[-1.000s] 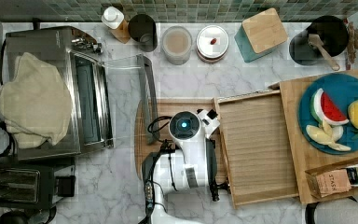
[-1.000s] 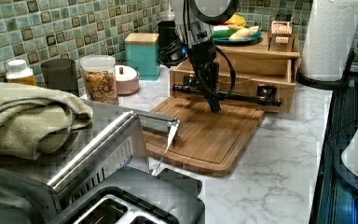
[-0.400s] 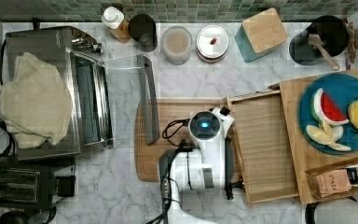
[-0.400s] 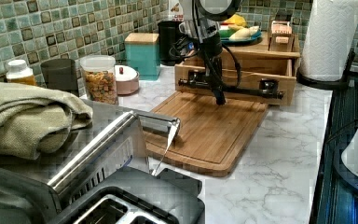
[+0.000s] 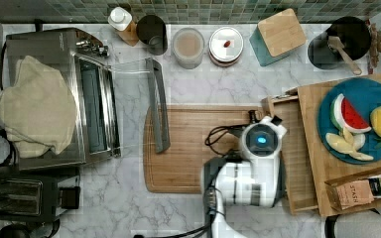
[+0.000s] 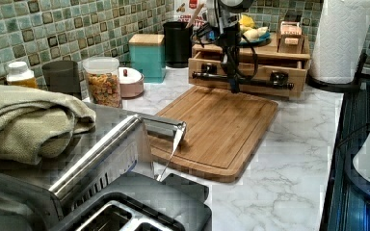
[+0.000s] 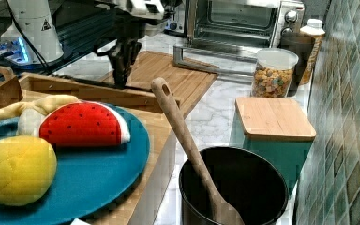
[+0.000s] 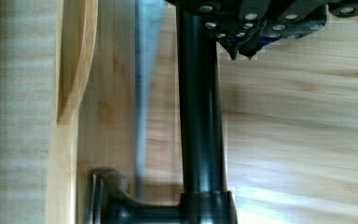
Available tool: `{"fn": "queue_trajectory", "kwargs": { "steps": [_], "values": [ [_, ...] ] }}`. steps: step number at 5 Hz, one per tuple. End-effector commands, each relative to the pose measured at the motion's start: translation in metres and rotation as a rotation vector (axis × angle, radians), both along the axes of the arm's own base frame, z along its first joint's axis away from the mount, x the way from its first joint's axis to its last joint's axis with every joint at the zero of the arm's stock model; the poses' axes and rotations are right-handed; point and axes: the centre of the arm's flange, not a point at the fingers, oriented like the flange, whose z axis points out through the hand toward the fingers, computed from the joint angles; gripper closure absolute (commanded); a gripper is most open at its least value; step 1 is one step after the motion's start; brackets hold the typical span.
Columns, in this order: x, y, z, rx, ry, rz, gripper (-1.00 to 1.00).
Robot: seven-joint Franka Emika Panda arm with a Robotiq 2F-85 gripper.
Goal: Close the drawer.
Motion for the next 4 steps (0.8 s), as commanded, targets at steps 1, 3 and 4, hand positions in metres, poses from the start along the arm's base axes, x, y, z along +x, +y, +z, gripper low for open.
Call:
{"fn": "queue_trajectory", "kwargs": {
  "steps": [1,3,4],
  "values": [
    [0.016,-0.215,0.062,-0.110,-0.244,0.058,1.00],
    [0.018,-0.221,0.088,-0.225,-0.215,0.005,1.00],
    [0.019,-0.219,0.098,-0.186,-0.194,-0.016,1.00]
  ]
}}
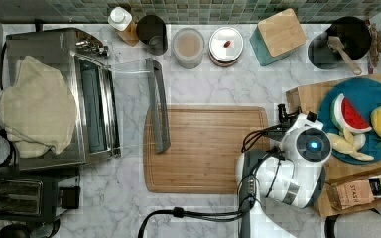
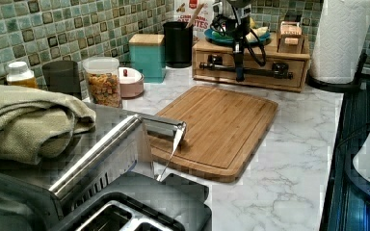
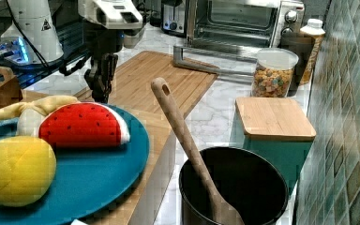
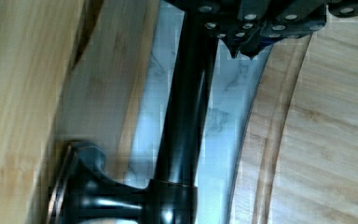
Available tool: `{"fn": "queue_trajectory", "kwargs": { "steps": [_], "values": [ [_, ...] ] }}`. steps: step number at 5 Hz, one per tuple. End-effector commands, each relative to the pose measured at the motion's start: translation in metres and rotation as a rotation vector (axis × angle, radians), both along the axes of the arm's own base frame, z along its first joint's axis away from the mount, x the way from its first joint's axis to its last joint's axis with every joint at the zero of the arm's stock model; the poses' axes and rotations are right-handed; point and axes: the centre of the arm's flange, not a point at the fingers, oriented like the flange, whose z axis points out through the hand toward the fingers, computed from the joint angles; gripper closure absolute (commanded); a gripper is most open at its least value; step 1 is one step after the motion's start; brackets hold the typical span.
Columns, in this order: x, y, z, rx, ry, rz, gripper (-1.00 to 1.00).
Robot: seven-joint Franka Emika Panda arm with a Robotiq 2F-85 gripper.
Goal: Close the drawer.
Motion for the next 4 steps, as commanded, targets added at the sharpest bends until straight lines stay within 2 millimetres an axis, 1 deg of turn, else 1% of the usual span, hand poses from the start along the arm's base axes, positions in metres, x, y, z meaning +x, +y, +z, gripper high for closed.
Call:
{"fn": "queue_trajectory", "kwargs": {
  "steps": [1,4],
  "values": [
    [0.0122,-0.1395,0.0976,-0.193,-0.193,-0.225,1.00],
    [0.0122,-0.1395,0.0976,-0.193,-0.193,-0.225,1.00]
  ]
}}
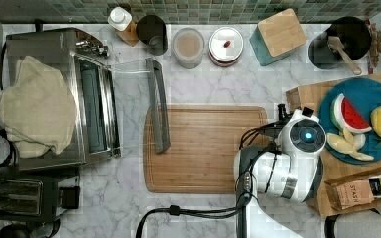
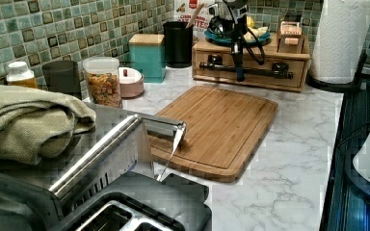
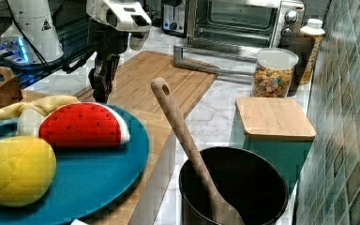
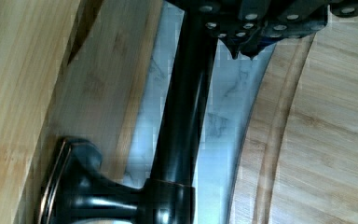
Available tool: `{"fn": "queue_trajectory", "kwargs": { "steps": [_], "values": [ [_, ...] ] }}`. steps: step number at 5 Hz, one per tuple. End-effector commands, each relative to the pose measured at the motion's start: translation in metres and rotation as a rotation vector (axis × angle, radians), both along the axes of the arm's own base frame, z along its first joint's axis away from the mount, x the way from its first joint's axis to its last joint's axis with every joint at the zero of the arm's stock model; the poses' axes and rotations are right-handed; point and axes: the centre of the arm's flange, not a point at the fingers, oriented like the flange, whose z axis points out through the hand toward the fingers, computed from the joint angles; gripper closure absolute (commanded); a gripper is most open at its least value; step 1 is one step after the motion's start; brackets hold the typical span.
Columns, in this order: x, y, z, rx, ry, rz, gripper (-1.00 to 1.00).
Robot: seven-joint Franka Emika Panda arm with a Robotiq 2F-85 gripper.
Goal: Close the drawer.
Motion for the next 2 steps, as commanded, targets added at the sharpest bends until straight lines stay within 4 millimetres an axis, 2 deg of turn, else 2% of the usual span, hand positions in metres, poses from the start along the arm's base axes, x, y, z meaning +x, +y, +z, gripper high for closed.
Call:
{"fn": "queue_trajectory", "kwargs": {
  "steps": [1,2],
  "values": [
    [0.0050,-0.1410,0.0984,-0.187,-0.241,-0.225,1.00],
    [0.0049,-0.1410,0.0984,-0.187,-0.241,-0.225,1.00]
  ]
}}
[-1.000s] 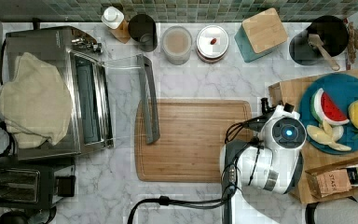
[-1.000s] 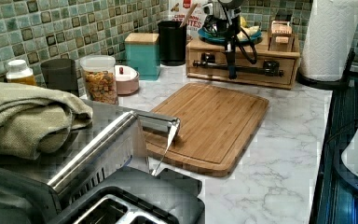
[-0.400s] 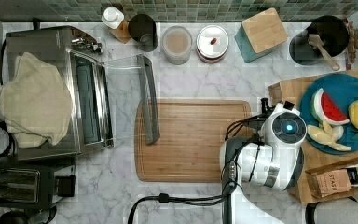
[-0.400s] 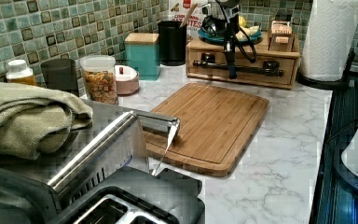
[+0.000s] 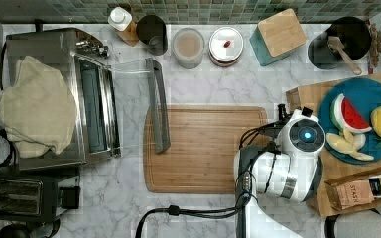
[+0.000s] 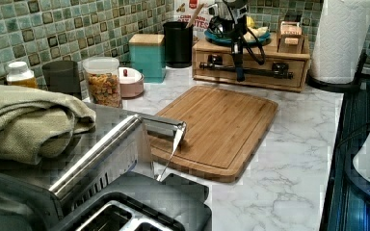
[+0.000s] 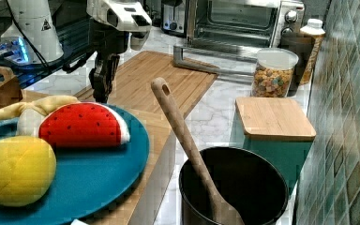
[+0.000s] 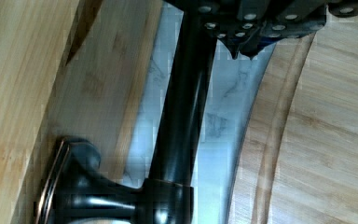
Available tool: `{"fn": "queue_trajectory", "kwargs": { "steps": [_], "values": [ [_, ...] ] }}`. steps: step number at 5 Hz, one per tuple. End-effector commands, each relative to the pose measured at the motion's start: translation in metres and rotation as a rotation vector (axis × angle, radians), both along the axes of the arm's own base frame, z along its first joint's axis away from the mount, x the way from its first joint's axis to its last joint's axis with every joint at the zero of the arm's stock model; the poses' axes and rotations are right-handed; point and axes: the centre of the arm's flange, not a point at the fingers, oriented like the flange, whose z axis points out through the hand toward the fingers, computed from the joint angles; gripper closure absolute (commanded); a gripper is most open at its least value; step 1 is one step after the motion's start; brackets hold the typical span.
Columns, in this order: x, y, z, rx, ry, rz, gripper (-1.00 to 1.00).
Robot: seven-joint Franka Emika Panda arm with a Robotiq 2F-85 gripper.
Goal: Close the drawer.
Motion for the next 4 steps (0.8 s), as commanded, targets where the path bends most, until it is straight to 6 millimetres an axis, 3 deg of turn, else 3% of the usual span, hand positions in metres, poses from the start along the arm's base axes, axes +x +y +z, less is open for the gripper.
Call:
{"fn": "queue_trajectory", "kwargs": {
  "steps": [1,4],
  "values": [
    [0.0045,-0.1421,0.0983,-0.184,-0.244,-0.227,1.00],
    [0.0047,-0.1421,0.0984,-0.184,-0.244,-0.227,1.00]
  ]
}}
